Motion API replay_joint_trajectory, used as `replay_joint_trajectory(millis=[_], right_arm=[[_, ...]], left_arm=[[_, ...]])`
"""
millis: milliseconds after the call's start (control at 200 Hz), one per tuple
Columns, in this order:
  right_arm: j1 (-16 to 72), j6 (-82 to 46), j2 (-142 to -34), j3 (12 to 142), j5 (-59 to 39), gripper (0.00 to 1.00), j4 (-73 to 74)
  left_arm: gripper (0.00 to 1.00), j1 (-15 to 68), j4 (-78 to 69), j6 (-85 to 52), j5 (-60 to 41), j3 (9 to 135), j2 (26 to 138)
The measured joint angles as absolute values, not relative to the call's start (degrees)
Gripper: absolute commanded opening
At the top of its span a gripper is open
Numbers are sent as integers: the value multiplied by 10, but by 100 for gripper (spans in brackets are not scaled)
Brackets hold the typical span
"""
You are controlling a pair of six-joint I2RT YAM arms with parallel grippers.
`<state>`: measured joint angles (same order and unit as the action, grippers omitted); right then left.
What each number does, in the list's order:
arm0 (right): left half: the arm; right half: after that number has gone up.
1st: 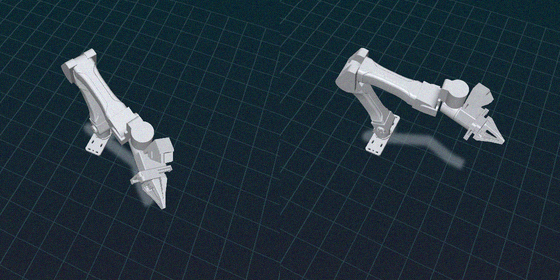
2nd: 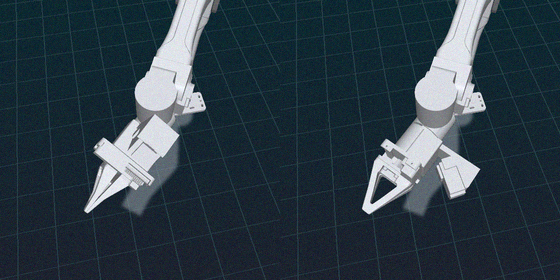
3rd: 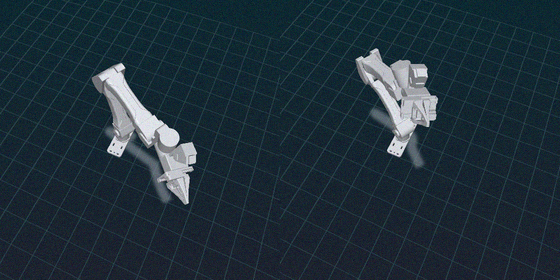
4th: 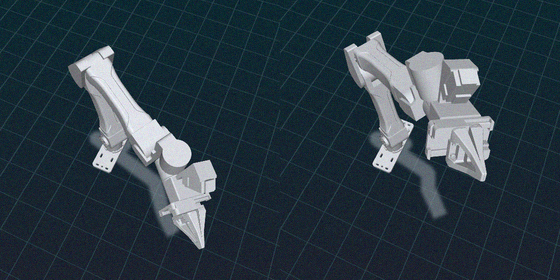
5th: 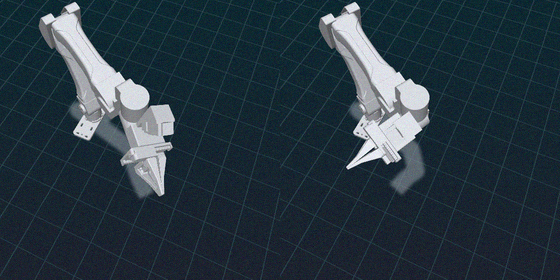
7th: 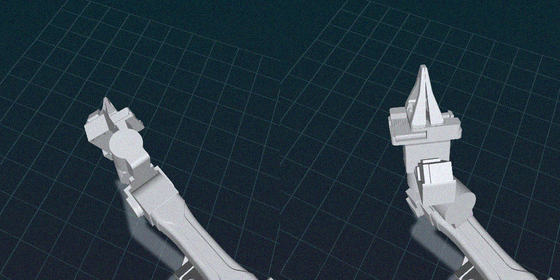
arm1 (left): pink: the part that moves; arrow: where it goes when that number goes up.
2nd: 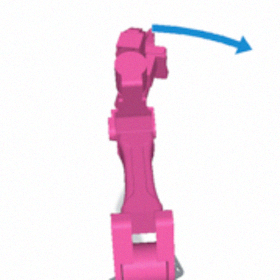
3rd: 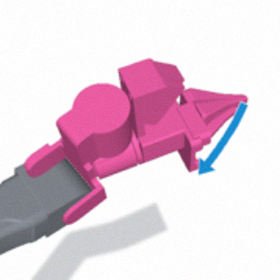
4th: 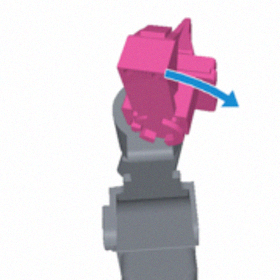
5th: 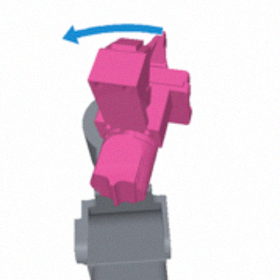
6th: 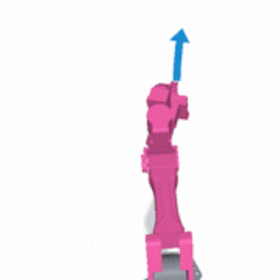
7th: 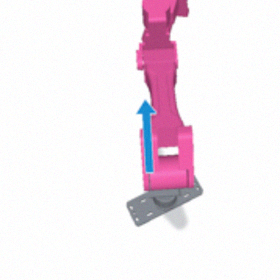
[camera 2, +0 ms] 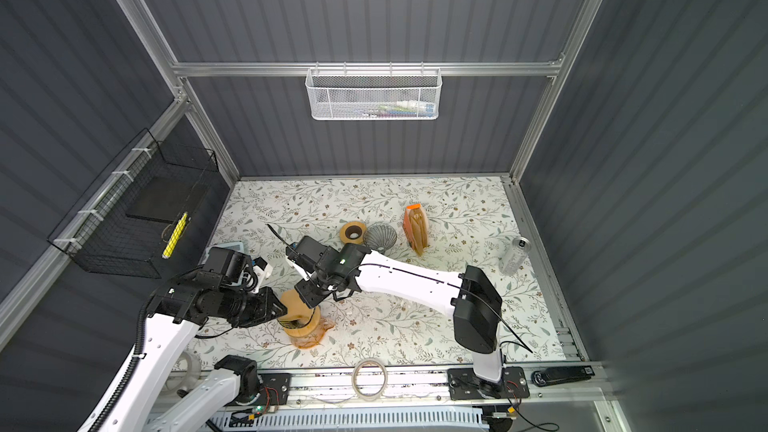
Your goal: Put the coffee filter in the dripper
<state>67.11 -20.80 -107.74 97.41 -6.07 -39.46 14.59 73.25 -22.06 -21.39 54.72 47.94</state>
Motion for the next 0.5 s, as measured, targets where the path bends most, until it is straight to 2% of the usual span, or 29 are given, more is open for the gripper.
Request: replay_joint_trajectory(millis=[500], right_arm=[[671,-208,-1089,974,-60,8,-390]], left_arm=[[22,146,732,-221,-214,529,477]])
